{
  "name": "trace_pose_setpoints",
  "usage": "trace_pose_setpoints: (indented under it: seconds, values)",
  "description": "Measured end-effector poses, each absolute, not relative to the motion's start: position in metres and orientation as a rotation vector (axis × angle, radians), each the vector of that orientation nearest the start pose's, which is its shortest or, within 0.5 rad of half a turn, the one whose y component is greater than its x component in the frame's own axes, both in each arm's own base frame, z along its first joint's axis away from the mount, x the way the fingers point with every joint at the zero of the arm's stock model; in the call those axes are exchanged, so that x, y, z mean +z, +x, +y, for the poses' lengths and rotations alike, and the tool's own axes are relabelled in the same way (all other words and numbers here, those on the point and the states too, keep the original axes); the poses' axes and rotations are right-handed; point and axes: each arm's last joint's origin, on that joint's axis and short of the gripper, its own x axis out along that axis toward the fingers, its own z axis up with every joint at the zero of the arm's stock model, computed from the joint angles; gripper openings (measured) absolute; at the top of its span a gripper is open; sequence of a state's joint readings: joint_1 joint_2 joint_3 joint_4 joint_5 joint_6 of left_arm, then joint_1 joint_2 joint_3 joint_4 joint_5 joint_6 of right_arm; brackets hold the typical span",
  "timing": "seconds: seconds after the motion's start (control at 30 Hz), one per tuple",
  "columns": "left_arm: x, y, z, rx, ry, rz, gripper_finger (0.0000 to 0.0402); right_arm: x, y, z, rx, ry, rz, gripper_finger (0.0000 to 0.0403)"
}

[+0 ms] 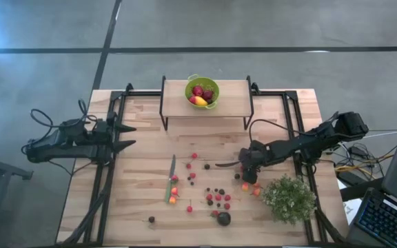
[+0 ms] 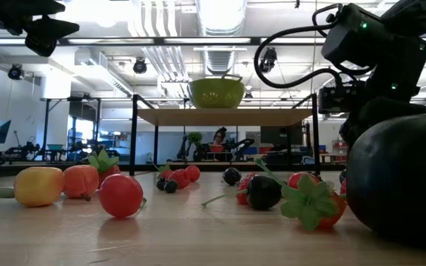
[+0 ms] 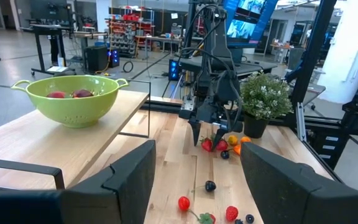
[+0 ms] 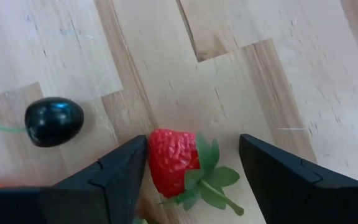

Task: Pick & Place Fruit
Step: Put the strawberry into the green colander on the shelf

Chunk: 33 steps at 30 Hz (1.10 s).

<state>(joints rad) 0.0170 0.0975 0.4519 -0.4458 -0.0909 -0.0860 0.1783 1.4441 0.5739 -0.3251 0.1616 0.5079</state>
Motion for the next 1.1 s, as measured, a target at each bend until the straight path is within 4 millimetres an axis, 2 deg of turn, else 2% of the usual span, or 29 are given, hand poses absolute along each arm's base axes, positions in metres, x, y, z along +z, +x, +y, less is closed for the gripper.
trace_pose_setpoints:
  seconds: [0.23, 0.77, 0.93, 1.1]
  values:
    - [0.2617, 0.0623, 0.0037, 0.111, -0.083, 0.087, 0.0241, 0.1273, 0.2231, 0.0355, -0.279, 0.244, 1.144, 0.0249]
    - [0.2617, 0.0623, 0.0037, 0.111, -0.083, 0.087, 0.0241, 0.1275, 0.2226, 0.0355, -0.283, 0.256, 1.147, 0.0123]
    - [0.2617, 0.0623, 0.0037, 0.111, -0.082, 0.087, 0.0241, 0.1276, 0.2225, 0.0355, -0.285, 0.259, 1.146, 0.0121]
    - [0.2617, 0.0623, 0.0037, 0.111, -0.082, 0.087, 0.0241, 0.1275, 0.2224, 0.0356, -0.283, 0.26, 1.148, 0.0144]
